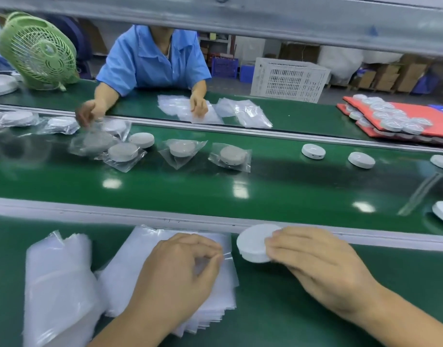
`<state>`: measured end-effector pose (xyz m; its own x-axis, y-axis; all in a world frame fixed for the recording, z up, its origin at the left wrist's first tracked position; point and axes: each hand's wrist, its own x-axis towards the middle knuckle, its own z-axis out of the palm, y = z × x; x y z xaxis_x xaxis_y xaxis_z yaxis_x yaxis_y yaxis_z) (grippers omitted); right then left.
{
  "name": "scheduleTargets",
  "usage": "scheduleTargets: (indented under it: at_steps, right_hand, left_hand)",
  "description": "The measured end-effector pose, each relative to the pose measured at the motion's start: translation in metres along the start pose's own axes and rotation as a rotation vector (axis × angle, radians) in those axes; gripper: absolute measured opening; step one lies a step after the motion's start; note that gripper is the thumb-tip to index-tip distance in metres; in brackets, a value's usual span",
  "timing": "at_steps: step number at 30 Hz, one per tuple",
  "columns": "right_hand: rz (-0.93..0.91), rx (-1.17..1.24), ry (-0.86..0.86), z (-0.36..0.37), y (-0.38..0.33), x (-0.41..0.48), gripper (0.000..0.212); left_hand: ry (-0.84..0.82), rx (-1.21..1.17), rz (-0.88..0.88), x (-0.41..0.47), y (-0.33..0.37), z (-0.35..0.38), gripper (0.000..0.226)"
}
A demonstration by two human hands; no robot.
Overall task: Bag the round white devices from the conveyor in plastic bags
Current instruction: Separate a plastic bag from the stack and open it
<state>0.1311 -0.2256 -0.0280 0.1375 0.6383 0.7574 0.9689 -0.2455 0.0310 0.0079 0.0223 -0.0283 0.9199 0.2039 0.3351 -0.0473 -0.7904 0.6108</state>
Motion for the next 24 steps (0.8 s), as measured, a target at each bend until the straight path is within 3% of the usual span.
scheduleTargets:
  at_steps: [3, 6, 8, 10, 13, 19, 22, 24]
  right_hand:
    - [0.114, 0.072, 0.092, 0.004, -0.020, -0.012, 0.014]
    - [0.279, 0.146, 0.148, 0.009, -0.027, -0.014, 0.013]
    - [0.322, 0.154, 0.153, 0.009, -0.028, -0.014, 0.015]
    - [0.316, 0.165, 0.160, 0.008, -0.028, -0.013, 0.015]
    - [0.237, 0.181, 0.154, 0.008, -0.031, -0.015, 0.013]
    - [0.034, 0.150, 0.068, 0.010, -0.031, -0.020, 0.023]
    - [-0.032, 0.165, 0.055, 0.009, -0.033, -0.019, 0.028]
    - [-0.012, 0.218, 0.068, 0.008, -0.036, -0.016, 0.022]
  left_hand:
    - [-0.057, 0.055, 0.050, -0.003, 0.003, -0.002, 0.016]
    - [-0.207, 0.286, 0.210, -0.006, 0.014, -0.004, 0.029]
    - [-0.280, 0.381, 0.250, -0.008, 0.017, -0.003, 0.041]
    - [-0.296, 0.385, 0.270, -0.009, 0.019, -0.004, 0.038]
    - [-0.254, 0.300, 0.225, -0.009, 0.018, -0.004, 0.025]
    - [-0.086, -0.093, -0.059, -0.006, 0.014, -0.002, 0.016]
    - [-0.019, -0.185, -0.065, -0.003, 0.016, -0.001, 0.011]
    - [-0.097, -0.321, -0.049, -0.004, 0.018, -0.002, 0.009]
